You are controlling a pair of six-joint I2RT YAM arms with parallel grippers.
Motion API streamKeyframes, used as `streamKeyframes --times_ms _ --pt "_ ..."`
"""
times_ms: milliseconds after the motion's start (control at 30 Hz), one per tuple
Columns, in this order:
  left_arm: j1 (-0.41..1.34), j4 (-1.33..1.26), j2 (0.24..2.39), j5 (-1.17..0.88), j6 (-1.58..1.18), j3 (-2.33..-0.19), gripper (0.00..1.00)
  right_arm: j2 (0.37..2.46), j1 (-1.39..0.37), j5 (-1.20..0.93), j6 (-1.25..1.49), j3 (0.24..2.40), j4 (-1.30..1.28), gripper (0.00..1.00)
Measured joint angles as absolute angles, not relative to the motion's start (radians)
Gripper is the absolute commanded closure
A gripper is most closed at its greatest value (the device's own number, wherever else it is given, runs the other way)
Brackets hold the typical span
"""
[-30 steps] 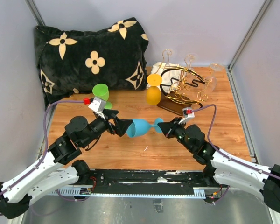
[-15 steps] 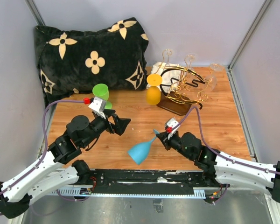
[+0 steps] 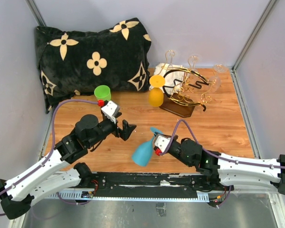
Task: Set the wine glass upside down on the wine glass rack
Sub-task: Turn the wine glass upside down at the wine rack.
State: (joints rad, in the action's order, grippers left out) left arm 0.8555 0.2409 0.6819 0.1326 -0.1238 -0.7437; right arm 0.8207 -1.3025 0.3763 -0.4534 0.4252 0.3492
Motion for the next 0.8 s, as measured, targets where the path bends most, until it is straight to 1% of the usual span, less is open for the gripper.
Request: streamKeyframes --times_ms 200,267,467,633,700,800 --pt "0.855 0.231 0.682 0.086 -0.02 -0.743 0.0 0.817 -1.303 0.347 -0.601 0.452 0.381 0.99" --pt "0.855 0.21 0.664 0.057 0.023 -0.736 0.02 0.807 -1.303 0.315 -0.636 0.453 0.375 0.99" --pt "0.856 0.113 0.576 -0.075 0.181 -0.66 0.14 0.778 -1.303 0.177 -0.705 0.534 0.241 0.99" --pt "0.856 0.089 0.572 -0.203 0.333 -0.653 0.32 0.744 -1.303 0.046 -0.725 0.597 0.149 0.99" --pt "0.856 0.09 0.581 -0.267 0.398 -0.653 0.35 0.733 -1.303 -0.008 -0.73 0.607 0.128 0.99" --pt "0.856 0.089 0.598 -0.356 0.48 -0.653 0.36 0.73 -1.303 -0.057 -0.731 0.615 0.115 0.99"
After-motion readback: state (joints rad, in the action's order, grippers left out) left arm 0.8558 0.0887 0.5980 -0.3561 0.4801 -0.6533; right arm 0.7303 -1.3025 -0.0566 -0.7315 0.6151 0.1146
